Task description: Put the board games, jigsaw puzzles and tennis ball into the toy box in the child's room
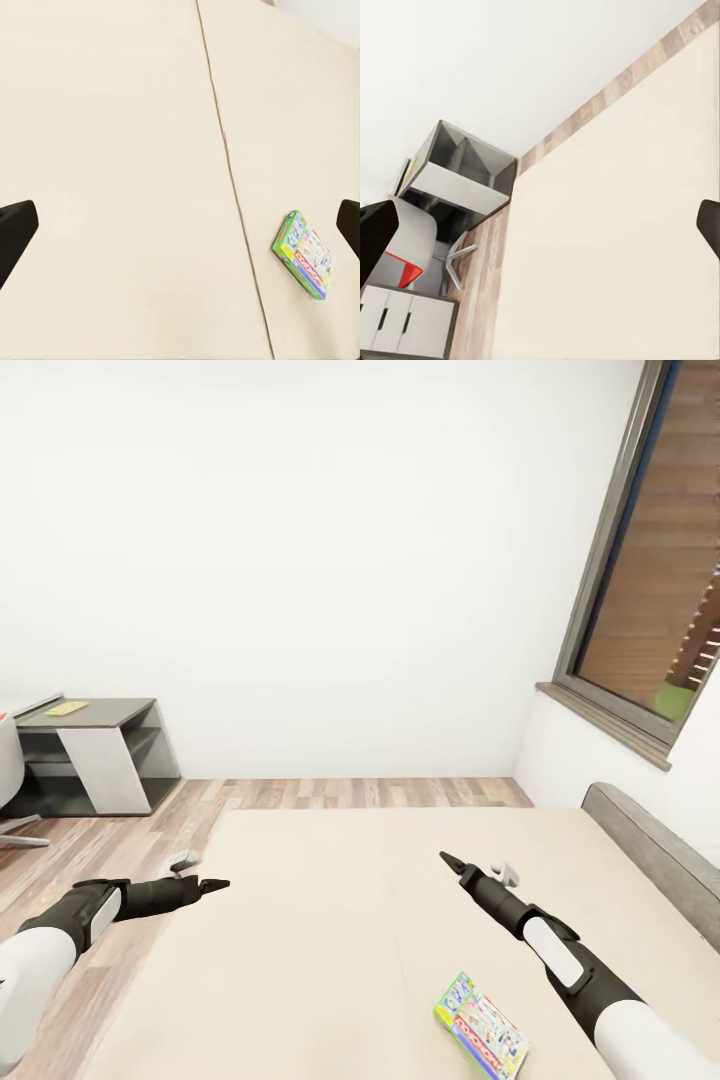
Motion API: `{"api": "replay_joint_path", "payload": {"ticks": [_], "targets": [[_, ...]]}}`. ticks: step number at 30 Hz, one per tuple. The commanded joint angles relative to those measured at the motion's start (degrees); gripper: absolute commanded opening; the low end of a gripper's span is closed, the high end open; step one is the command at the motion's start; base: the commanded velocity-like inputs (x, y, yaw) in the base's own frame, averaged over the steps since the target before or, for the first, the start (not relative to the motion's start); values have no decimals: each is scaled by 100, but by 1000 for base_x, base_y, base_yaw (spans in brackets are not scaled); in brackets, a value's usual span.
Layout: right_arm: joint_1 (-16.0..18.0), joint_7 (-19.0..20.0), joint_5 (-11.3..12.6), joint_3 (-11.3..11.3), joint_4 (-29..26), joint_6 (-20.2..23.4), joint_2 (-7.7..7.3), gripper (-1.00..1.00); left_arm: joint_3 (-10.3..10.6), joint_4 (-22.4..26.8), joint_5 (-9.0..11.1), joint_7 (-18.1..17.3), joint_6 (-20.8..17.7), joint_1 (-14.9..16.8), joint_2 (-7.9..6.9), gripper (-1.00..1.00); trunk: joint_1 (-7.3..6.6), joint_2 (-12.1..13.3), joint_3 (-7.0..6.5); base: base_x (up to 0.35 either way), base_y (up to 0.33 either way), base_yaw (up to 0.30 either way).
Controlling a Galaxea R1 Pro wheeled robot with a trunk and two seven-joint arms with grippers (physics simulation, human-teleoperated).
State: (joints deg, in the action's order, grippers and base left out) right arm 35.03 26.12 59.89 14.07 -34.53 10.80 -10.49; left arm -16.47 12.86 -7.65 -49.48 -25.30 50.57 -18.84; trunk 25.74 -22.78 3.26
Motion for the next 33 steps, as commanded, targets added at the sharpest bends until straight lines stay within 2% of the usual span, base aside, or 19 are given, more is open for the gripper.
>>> {"api": "replay_joint_path", "payload": {"ticks": [1,6,8,13,18,25,33], "targets": [[6,3,60,27,2,18,-7,100,-49,6,-59,-30,-38,6,3,100,4,-13,13,0,-231,0],[101,-67,39,96,-42,148,125,100,-49,-25,-35,-80,41,-64,134,100,4,-14,13,0,-46,0],[93,-66,43,86,-55,177,185,100,-49,-25,-35,-86,32,-64,142,100,4,-14,13,0,0,0],[79,-64,47,48,73,43,337,100,-37,-26,-25,-88,182,-64,305,100,4,-14,13,0,0,0],[76,-40,44,47,234,-118,378,100,-33,-34,-20,-87,340,-64,467,100,4,-14,13,0,0,0],[75,-40,34,60,285,-343,395,100,-25,-37,-18,-89,564,-64,496,100,4,-14,13,0,-17,0],[75,-51,33,69,296,-358,398,100,-23,-38,-15,-95,680,-64,497,100,4,-14,13,0,-162,0]]}}
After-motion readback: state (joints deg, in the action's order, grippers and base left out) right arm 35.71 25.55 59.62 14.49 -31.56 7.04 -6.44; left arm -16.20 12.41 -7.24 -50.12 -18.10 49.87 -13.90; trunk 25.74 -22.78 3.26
